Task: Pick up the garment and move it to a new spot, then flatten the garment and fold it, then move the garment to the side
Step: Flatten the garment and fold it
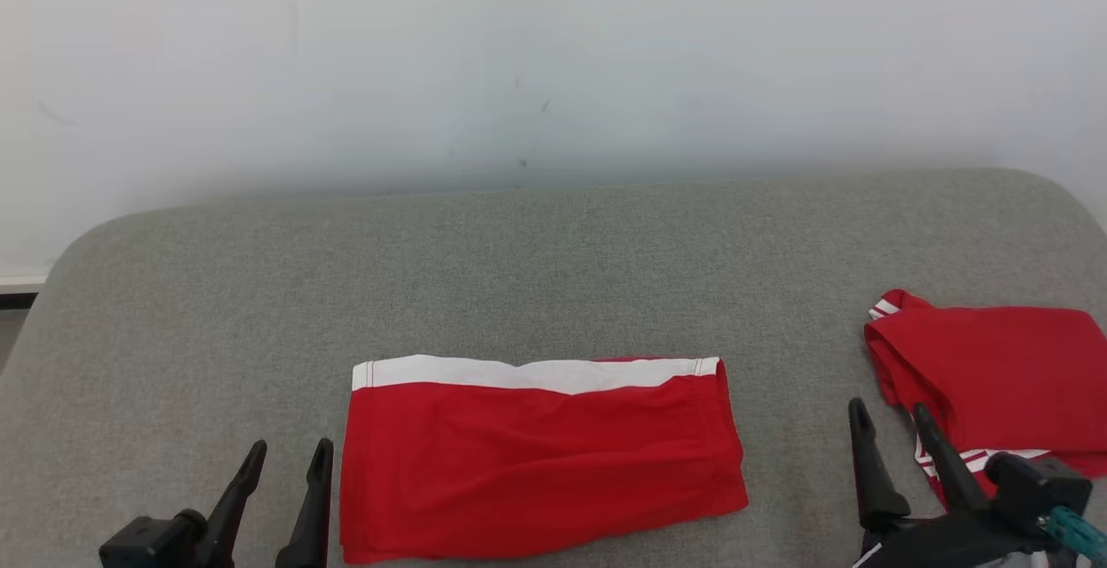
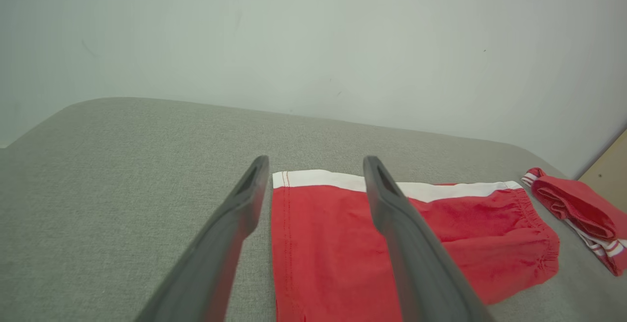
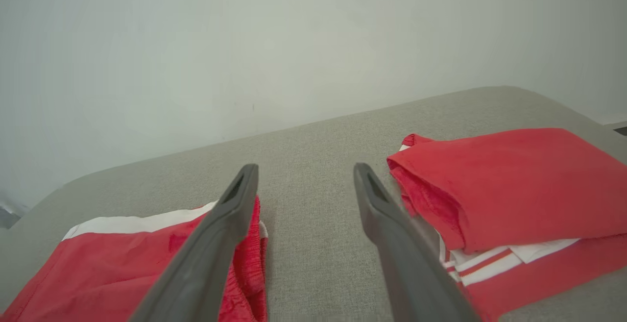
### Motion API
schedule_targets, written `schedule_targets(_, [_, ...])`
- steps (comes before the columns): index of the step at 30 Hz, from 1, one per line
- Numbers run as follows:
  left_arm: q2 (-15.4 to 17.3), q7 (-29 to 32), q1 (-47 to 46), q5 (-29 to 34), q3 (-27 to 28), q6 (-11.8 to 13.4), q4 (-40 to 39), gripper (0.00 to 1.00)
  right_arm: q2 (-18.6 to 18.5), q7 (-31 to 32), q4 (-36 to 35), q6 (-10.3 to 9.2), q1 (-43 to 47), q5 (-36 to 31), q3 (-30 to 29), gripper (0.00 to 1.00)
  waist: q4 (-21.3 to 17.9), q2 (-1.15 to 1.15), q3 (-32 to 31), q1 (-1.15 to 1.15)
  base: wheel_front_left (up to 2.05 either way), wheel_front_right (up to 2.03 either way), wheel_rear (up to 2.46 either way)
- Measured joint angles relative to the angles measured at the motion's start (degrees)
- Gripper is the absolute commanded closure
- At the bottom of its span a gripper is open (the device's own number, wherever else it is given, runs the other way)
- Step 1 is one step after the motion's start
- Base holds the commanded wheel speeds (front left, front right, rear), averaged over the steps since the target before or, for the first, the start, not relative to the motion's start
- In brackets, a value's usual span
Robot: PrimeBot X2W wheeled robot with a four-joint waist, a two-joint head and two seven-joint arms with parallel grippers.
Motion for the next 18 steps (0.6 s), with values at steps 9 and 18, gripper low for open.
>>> schedule_targets(9, [-0.7, 1.3, -0.2, 0.0, -2.0, -0.6, 0.1, 0.00, -1.9, 10.1, 2.7, 0.00, -6.5, -2.1, 4.5, 0.00, 1.4, 0.00, 1.6, 0.01, 0.00, 0.00, 0.00])
schedule_targets(18, [-1.0, 2.2, -1.5, 0.0, -3.2, -1.5, 0.8, 0.00, -2.0, 23.4, 7.3, -0.03, -11.2, -4.0, 5.5, 0.00, 4.1, 0.00, 3.2, 0.01, 0.00, 0.00, 0.00])
